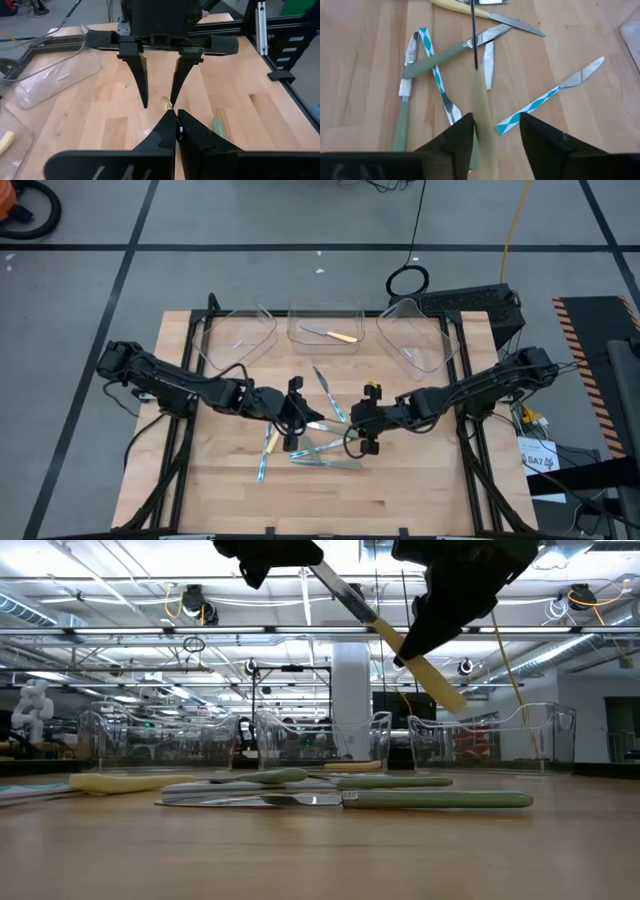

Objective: Sort silverware by color (type)
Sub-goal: Put the right yellow table knife into the center transparent bin

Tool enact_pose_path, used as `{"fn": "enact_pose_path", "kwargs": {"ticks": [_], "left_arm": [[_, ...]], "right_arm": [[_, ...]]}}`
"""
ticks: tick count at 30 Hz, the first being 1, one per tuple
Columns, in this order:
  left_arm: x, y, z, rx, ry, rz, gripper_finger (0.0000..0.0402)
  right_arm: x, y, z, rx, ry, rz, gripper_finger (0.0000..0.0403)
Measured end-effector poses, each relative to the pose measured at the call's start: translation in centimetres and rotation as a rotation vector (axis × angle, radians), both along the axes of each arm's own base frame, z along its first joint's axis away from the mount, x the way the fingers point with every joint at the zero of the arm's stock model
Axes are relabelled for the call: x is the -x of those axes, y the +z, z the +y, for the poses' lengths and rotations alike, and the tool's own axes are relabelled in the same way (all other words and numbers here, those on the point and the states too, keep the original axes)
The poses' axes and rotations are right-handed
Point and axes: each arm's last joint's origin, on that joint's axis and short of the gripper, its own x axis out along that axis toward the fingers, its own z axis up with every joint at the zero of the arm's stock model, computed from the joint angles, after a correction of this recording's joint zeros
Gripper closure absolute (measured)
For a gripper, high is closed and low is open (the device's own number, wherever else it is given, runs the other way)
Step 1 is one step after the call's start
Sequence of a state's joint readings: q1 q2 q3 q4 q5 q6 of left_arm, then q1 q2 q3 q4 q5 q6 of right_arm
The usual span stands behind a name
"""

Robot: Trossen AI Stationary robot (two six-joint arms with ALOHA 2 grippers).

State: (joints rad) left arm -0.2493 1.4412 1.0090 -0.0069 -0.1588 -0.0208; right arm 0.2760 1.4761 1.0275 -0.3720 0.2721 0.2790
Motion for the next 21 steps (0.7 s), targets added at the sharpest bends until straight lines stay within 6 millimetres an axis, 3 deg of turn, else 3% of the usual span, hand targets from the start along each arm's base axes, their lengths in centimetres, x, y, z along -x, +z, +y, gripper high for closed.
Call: {"fn": "enact_pose_path", "kwargs": {"ticks": [4, 10, 17, 21], "left_arm": [[1.0, 1.5, -0.2, 0.004, -0.019, -0.049, 0.0396], [3.5, 5.2, 0.3, 0.027, -0.032, -0.195, 0.0396], [6.0, 8.0, 0.5, 0.012, -0.061, -0.312, 0.0396], [7.0, 8.9, 0.2, -0.005, -0.080, -0.354, 0.0396]], "right_arm": [[0.0, 1.4, 0.0, 0.005, 0.003, 0.014, 0.0226], [0.4, 6.3, 0.2, 0.061, 0.014, -0.078, 0.0223], [3.5, 11.0, 0.7, 0.154, 0.017, -0.243, 0.0223], [5.3, 11.0, 0.8, 0.185, 0.009, -0.271, 0.0223]]}}
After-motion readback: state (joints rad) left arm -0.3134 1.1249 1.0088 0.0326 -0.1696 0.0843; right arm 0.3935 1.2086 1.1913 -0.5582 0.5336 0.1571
